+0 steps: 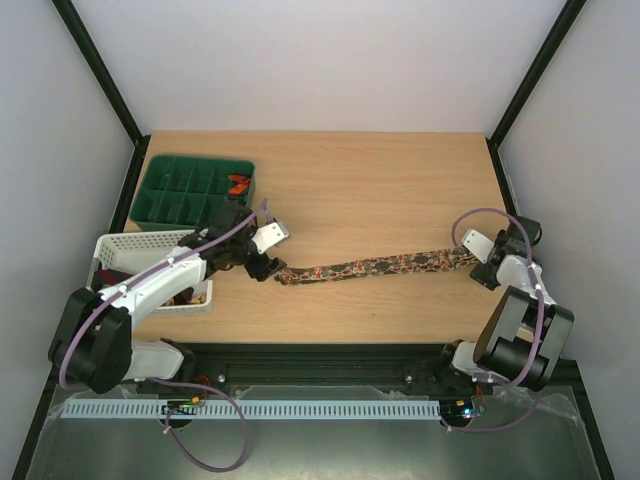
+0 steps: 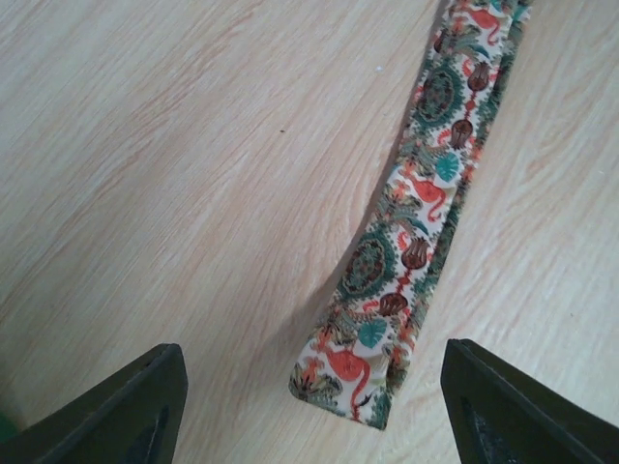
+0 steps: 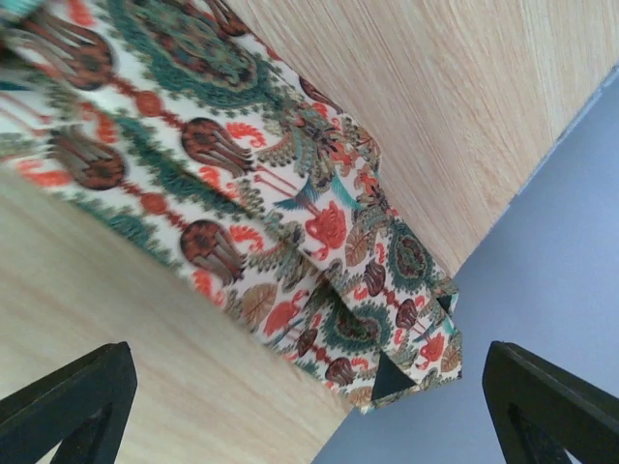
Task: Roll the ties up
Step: Adjust the tie at the center of the board, then move the tie to the center of the board.
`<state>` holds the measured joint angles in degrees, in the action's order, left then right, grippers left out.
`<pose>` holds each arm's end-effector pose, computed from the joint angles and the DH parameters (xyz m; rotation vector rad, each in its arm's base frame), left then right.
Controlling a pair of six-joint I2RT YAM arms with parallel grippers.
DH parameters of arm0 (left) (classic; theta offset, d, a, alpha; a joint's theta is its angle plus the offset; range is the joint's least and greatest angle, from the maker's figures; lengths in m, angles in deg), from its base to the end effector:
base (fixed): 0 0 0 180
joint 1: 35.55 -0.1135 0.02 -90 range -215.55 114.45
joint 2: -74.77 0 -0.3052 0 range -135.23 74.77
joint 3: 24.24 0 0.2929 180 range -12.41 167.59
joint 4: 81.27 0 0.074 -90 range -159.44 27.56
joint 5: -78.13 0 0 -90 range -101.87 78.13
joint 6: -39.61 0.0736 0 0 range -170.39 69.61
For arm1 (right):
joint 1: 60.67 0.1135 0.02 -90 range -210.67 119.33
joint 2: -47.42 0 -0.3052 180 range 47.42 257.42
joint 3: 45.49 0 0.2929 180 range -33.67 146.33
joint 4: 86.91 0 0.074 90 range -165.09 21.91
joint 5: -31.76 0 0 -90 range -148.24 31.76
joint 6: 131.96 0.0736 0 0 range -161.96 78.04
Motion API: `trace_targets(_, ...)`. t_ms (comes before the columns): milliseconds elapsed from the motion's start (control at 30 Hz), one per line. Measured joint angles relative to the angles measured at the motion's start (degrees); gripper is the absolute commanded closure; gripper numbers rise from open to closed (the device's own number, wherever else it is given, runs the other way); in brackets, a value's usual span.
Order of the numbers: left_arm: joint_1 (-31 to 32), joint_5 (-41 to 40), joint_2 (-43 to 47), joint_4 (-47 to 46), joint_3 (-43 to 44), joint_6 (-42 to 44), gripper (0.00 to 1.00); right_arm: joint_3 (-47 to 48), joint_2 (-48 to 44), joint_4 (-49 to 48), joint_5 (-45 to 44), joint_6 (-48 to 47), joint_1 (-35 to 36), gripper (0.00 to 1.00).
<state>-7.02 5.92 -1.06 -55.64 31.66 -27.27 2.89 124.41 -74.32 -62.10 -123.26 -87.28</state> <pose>0.2717 -0.1733 0.2067 1.1592 2.0503 -0.4128 0.2833 -0.1475 0.1735 -1.1232 2.2559 -0.9741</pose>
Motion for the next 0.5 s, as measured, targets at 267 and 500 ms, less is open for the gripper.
trace_targets(267, -2.45, 6.73, -6.27, 11.65, 7.21, 8.11, 0.18, 21.57, 4.63, 29.92, 5.57, 4.94, -0.04, 0.16)
trace_targets(500, -0.63, 5.29, -14.53, 14.32, 10.54, 9.62, 0.29, 36.37, 21.0, 44.65, 12.02, 22.53, 1.92, 0.49)
